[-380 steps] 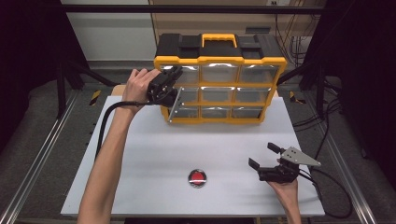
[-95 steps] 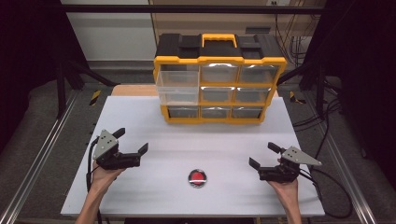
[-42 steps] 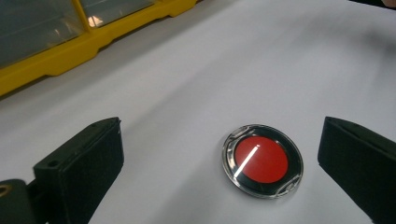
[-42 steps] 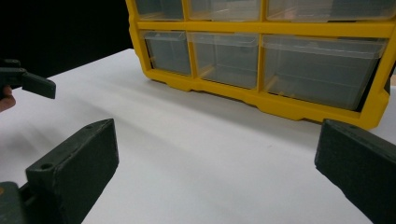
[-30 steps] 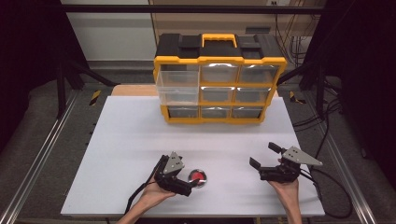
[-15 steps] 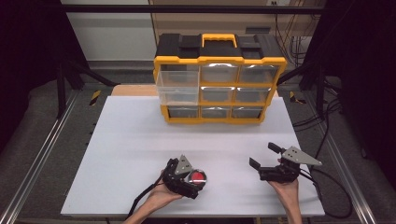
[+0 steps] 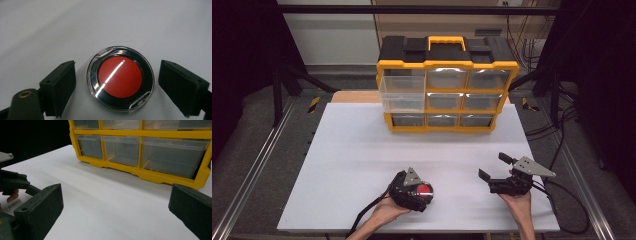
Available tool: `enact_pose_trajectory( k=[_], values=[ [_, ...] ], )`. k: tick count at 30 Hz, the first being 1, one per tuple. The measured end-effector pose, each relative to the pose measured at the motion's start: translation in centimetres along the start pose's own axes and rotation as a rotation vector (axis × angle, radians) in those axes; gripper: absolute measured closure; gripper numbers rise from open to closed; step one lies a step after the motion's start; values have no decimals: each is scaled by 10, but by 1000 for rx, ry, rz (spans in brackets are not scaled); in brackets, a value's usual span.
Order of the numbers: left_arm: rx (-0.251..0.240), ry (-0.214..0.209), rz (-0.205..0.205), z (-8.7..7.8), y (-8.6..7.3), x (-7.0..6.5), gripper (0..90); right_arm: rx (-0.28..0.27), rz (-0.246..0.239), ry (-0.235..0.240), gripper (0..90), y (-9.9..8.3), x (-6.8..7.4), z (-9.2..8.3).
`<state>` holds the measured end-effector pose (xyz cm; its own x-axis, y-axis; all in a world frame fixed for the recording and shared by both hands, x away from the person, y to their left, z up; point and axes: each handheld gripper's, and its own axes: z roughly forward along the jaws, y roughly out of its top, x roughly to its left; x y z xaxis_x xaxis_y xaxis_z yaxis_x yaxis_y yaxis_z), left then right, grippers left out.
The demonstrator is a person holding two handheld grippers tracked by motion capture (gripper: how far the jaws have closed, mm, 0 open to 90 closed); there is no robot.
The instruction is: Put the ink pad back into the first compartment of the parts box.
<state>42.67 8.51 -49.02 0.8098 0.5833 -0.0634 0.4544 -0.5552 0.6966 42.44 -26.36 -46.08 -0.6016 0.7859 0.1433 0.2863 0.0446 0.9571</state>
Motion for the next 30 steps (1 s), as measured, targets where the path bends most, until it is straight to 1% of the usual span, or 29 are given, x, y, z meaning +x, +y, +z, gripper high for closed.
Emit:
enact_pose_trajectory(
  k=[4, 9, 12, 19, 24, 30],
  values=[
    [-1, 2, -4, -1, 0, 1, 201, 0, -5, 0, 5, 0, 0, 0],
    [6, 12, 6, -1, 1, -2, 227, 0, -3, 0, 5, 0, 0, 1],
    [15, 23, 23, 0, 2, -3, 228, 1, -3, 0, 5, 0, 0, 1],
    [21, 33, 22, 1, 3, -5, 241, -1, -1, -1, 5, 0, 0, 1],
    [32, 47, 33, 2, 4, -7, 243, -3, 0, -2, 5, 0, -1, 0],
    [37, 49, 29, 2, 5, -7, 251, -2, 2, -1, 5, -1, 0, 1]
  ],
)
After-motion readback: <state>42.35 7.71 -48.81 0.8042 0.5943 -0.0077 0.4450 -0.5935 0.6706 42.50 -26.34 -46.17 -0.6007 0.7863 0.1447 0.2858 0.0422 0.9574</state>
